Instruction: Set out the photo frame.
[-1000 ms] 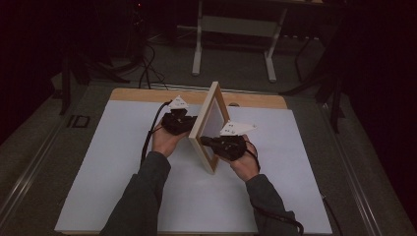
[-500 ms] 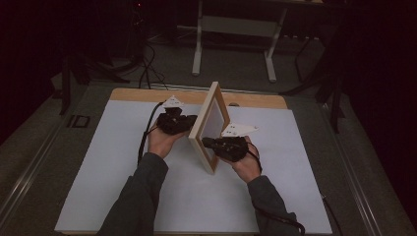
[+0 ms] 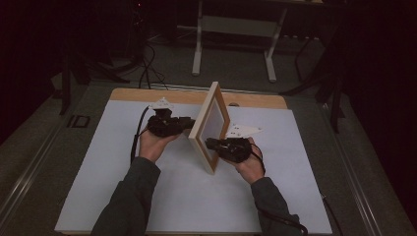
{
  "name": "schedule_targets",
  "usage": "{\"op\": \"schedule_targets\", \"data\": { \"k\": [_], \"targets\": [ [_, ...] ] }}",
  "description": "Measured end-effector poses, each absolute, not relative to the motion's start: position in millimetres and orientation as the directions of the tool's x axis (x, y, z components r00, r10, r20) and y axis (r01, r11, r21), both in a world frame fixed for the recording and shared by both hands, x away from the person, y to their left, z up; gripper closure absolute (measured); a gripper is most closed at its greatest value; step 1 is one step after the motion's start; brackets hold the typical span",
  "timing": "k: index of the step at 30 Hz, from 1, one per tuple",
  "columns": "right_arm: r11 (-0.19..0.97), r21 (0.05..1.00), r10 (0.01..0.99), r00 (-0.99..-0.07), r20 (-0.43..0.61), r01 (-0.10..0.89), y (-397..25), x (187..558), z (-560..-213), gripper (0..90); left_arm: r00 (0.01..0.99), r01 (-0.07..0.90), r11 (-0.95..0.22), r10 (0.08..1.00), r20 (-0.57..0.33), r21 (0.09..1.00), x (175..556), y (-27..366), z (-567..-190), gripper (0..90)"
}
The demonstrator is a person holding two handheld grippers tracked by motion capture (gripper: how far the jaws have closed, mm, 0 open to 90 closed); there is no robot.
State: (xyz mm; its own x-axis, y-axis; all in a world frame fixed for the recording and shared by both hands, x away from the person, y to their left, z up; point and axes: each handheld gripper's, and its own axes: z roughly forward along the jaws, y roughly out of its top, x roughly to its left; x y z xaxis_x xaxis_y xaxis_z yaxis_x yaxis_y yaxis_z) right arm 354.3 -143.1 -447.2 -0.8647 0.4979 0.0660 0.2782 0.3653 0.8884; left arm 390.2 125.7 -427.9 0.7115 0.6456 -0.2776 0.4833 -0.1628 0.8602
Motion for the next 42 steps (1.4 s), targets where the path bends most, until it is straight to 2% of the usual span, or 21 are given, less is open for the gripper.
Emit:
{"op": "schedule_targets", "data": {
  "k": [14,25,37,42],
  "targets": [
    [0.362,0.889,0.511,-0.857,0.064,0.282,-145.4,354.2,-447.7,77.0,0.783,0.427,-0.253,0.584,-0.215,0.868,363.1,129.6,-433.1,65.4],
    [0.349,0.889,0.529,-0.845,0.072,0.295,-151.8,355.4,-448.4,75.7,0.82,0.399,-0.273,0.533,-0.208,0.875,345.2,135.5,-437.9,58.6],
    [0.348,0.889,0.534,-0.843,0.072,0.297,-151.2,356.2,-449.2,74.3,0.841,0.383,-0.268,0.498,-0.213,0.884,331.3,130.6,-438.4,42.3],
    [0.35,0.889,0.533,-0.843,0.072,0.297,-150.9,356.5,-449.4,74.0,0.824,0.386,-0.237,0.522,-0.218,0.892,330.4,122.0,-436.5,33.6]
  ]
}}
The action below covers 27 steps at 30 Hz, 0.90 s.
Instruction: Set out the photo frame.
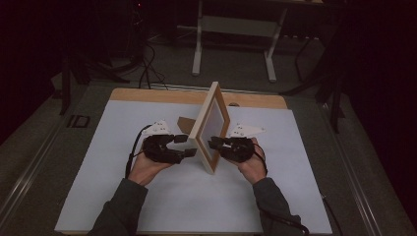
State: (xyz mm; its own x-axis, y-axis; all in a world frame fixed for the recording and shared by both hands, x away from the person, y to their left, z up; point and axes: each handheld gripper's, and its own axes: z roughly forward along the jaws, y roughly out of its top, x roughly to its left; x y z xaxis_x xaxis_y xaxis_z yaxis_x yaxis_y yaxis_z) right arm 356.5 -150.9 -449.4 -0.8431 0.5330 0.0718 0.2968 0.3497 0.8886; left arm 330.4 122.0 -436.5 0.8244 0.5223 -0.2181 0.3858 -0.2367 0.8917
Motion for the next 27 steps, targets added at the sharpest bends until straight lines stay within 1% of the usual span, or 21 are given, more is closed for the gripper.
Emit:
{"op": "schedule_targets", "data": {
  "k": [1,3,8,13,17,20,23,27],
  "targets": [
    [0.349,0.888,0.535,-0.842,0.074,0.3,-151.2,356.3,-449.6,74.0,0.822,0.386,-0.232,0.527,-0.218,0.893,330.6,120.2,-436.2,32.4],
    [0.347,0.889,0.535,-0.841,0.075,0.3,-151.4,356.4,-449.8,73.9,0.818,0.387,-0.229,0.533,-0.218,0.893,330.7,118.4,-435.7,32.4],
    [0.335,0.891,0.544,-0.835,0.081,0.305,-155.2,356.9,-450.9,73.3,0.787,0.394,-0.174,0.571,-0.234,0.902,332.7,107.3,-435.5,33.5],
    [0.334,0.892,0.549,-0.832,0.079,0.305,-158.4,357.5,-451.1,72.7,0.762,0.409,-0.155,0.601,-0.243,0.899,334.7,96.2,-436.4,31.9],
    [0.321,0.897,0.555,-0.828,0.082,0.304,-161.2,357.7,-450.7,72.0,0.745,0.432,-0.134,0.61,-0.27,0.892,338.6,90.0,-437.1,32.5],
    [0.317,0.896,0.563,-0.822,0.085,0.31,-163.6,358.4,-451.2,71.9,0.734,0.432,-0.128,0.625,-0.265,0.893,339.4,87.2,-437.0,36.5],
    [0.321,0.894,0.566,-0.82,0.085,0.314,-165.9,358.7,-451.8,71.8,0.724,0.433,-0.118,0.637,-0.266,0.894,339.0,86.3,-435.8,45.5],
    [0.317,0.894,0.573,-0.815,0.086,0.318,-168.2,359.9,-453.1,71.7,0.712,0.439,-0.116,0.65,-0.266,0.891,339.2,85.8,-434.9,50.1]
  ]
}}
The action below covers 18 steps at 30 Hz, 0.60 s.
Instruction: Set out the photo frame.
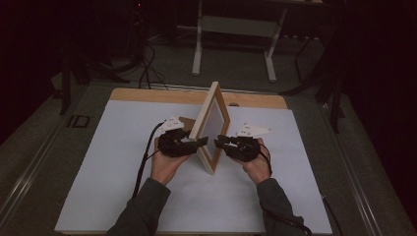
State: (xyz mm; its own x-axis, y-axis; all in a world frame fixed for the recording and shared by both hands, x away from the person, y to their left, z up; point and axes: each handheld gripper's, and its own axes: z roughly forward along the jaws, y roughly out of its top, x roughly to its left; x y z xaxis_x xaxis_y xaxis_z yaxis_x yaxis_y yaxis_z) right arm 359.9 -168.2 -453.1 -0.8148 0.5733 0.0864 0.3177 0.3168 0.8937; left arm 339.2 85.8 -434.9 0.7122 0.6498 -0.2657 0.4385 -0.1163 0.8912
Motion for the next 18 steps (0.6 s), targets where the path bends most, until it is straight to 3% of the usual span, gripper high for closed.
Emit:
{"op": "schedule_targets", "data": {
  "k": [18],
  "targets": [
    [0.311,0.892,0.586,-0.805,0.092,0.327,-171.6,361.6,-456.3,71.2,0.659,0.475,-0.122,0.705,-0.26,0.872,341.2,90.8,-430.6,58.4]
  ]
}}
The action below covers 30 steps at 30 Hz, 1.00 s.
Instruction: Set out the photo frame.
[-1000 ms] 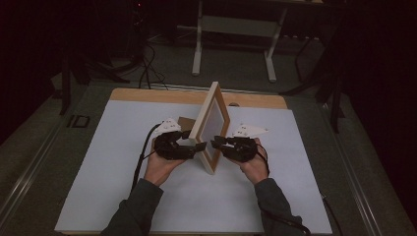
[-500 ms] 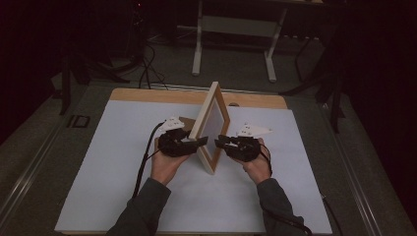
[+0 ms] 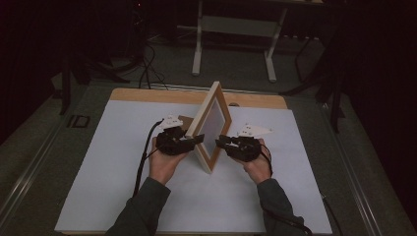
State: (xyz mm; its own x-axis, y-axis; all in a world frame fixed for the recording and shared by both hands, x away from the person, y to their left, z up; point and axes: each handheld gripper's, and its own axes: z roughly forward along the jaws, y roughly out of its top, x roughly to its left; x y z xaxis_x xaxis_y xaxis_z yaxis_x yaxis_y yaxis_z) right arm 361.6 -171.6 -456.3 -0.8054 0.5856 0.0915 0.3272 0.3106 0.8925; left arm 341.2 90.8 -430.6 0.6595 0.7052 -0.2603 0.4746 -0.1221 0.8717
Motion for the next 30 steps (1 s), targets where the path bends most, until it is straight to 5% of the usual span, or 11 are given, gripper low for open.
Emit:
{"op": "schedule_targets", "data": {
  "k": [30],
  "targets": [
    [0.317,0.888,0.607,-0.791,0.081,0.334,-178.3,366.3,-452.8,70.1,0.652,0.554,-0.129,0.682,-0.332,0.823,368.7,132.9,-426.2,69.2]
  ]
}}
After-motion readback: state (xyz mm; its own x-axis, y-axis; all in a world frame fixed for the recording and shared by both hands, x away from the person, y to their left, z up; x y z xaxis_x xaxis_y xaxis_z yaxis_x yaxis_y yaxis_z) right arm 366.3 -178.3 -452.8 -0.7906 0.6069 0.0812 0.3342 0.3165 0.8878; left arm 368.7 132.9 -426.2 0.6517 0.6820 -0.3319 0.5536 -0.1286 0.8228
